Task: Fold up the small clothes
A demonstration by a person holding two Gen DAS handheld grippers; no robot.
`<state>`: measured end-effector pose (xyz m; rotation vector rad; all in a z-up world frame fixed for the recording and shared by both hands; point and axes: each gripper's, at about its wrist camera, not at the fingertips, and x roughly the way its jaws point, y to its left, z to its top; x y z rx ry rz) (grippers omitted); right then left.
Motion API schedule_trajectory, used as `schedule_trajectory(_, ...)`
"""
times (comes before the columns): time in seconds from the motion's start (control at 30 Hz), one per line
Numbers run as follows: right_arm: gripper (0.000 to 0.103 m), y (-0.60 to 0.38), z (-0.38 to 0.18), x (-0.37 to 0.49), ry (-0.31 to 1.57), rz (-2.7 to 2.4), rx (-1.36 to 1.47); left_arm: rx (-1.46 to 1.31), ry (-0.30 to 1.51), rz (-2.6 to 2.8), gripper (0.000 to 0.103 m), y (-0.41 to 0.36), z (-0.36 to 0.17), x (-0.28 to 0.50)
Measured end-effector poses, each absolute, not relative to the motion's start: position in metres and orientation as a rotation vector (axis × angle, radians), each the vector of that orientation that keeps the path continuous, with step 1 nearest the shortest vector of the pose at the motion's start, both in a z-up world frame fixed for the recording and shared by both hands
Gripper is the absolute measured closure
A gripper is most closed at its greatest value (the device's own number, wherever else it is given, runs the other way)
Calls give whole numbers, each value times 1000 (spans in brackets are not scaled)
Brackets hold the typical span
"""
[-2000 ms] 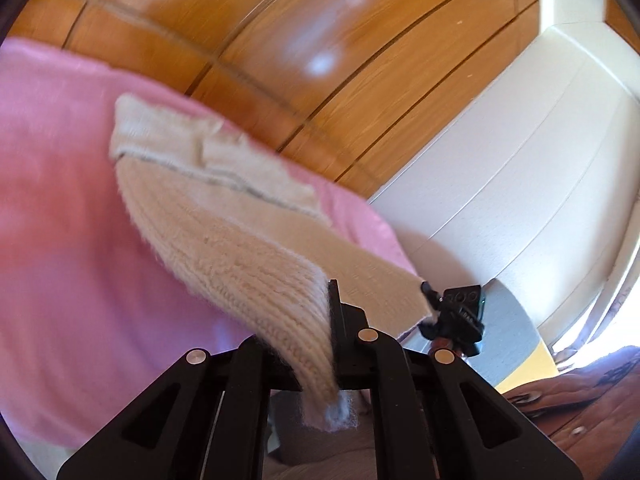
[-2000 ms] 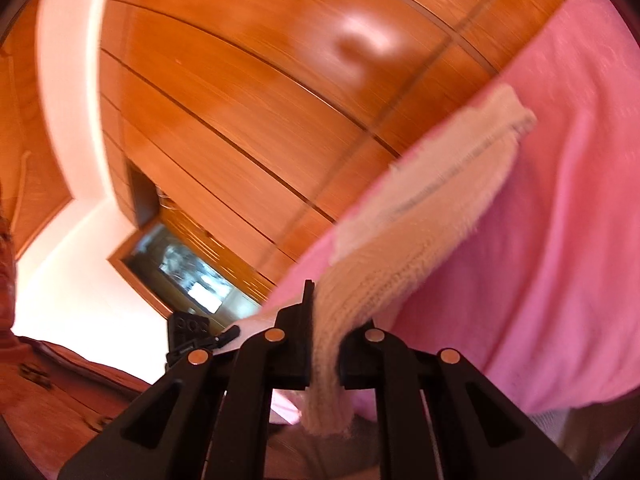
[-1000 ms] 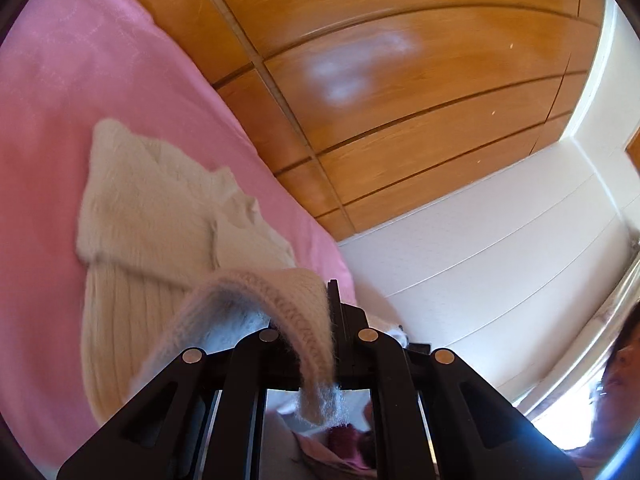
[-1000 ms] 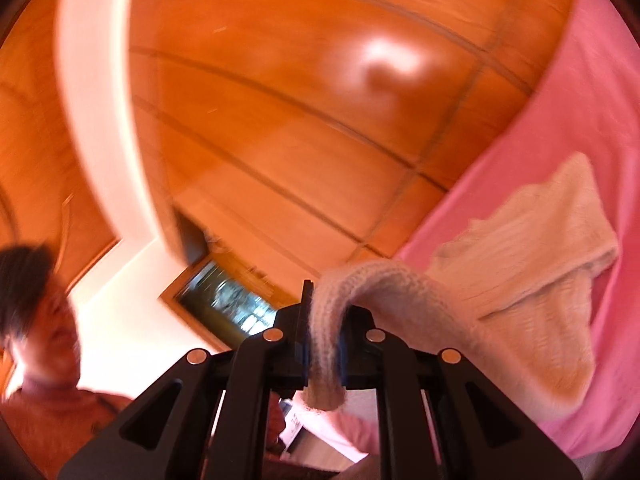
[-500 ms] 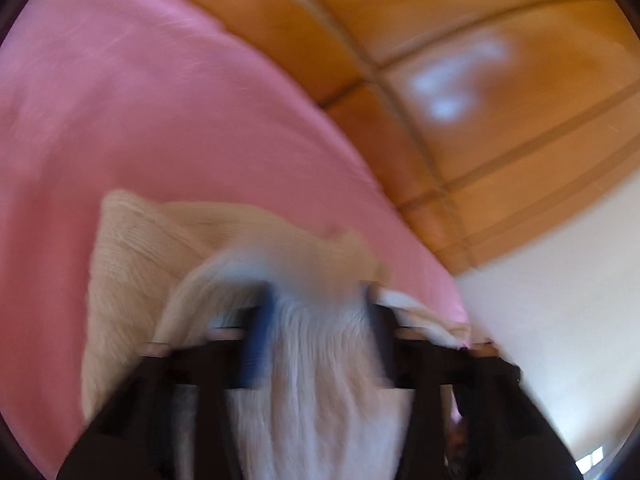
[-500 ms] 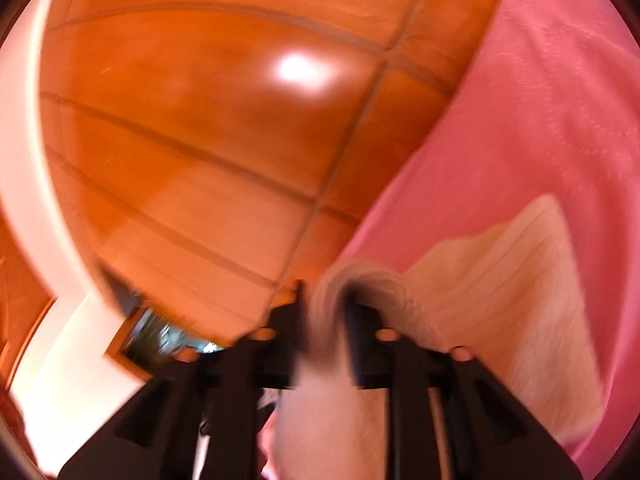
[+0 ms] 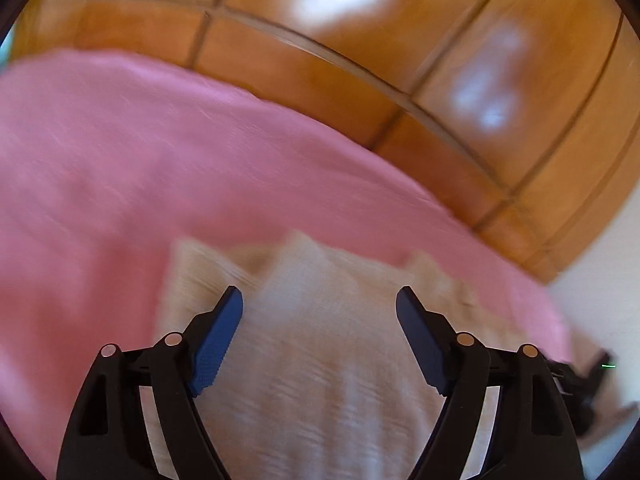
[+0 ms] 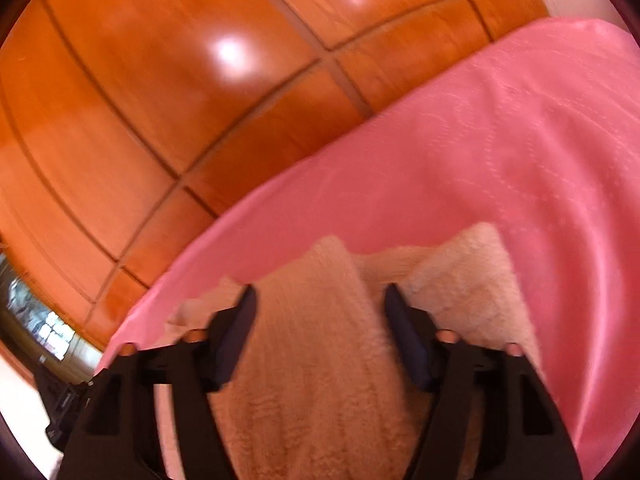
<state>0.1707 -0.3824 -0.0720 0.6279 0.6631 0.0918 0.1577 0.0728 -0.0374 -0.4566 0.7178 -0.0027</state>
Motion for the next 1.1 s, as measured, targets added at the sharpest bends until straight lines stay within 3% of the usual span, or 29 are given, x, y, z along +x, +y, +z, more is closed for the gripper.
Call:
schedule_trajectory(0.07, 60, -380, -69, 171, 703, 119, 578, -350, 790, 26, 25, 66, -41, 172)
schedule_trajectory(0.13, 64, -371, -73, 183, 759, 139, 502, -302, 880, -12, 38, 59, -52, 185)
schedule_trajectory(0.17, 70, -365, -71, 186, 786, 140, 425, -284, 880, -21, 55, 59, -54, 184)
schedule_trajectory(0.2, 86, -360, -68, 189, 802, 142, 373, -262, 863, -8, 77, 57, -52, 183)
schedule_trajectory(0.23, 95, -356, -65, 190, 815, 138, 322, -239, 846, 9, 90, 54, -49, 181)
schedule_trajectory(0.27, 95, -354, -60, 190, 811, 129, 290, -233, 828, 16, 97, 51, -42, 176)
schedule_trajectory(0.47, 97, -364, -48, 195, 694, -53, 303, -326, 672, 100, 97, 55, -27, 178)
schedule_trajectory(0.67, 92, -364, -79, 220, 797, -117, 316, -378, 807, 106, 95, 66, -65, 204)
schedule_trajectory(0.73, 81, -360, -78, 220, 807, -133, 282, -372, 812, 105, 85, 64, -62, 201)
schedule_trajectory(0.77, 80, -358, -77, 221, 814, -139, 267, -370, 812, 108, 72, 64, -59, 200)
schedule_trajectory(0.8, 77, -356, -77, 222, 817, -146, 257, -374, 807, 113, 53, 64, -55, 198)
schedule_trajectory(0.87, 74, -354, -77, 222, 815, -163, 244, -414, 725, 116, 42, 61, -40, 183)
schedule_trajectory(1.03, 64, -348, -76, 223, 809, -204, 212, -404, 600, 2, 47, 22, -3, 134)
schedule_trajectory(1.1, 62, -347, -76, 223, 808, -212, 207, -356, 621, -82, 63, -8, 3, 129)
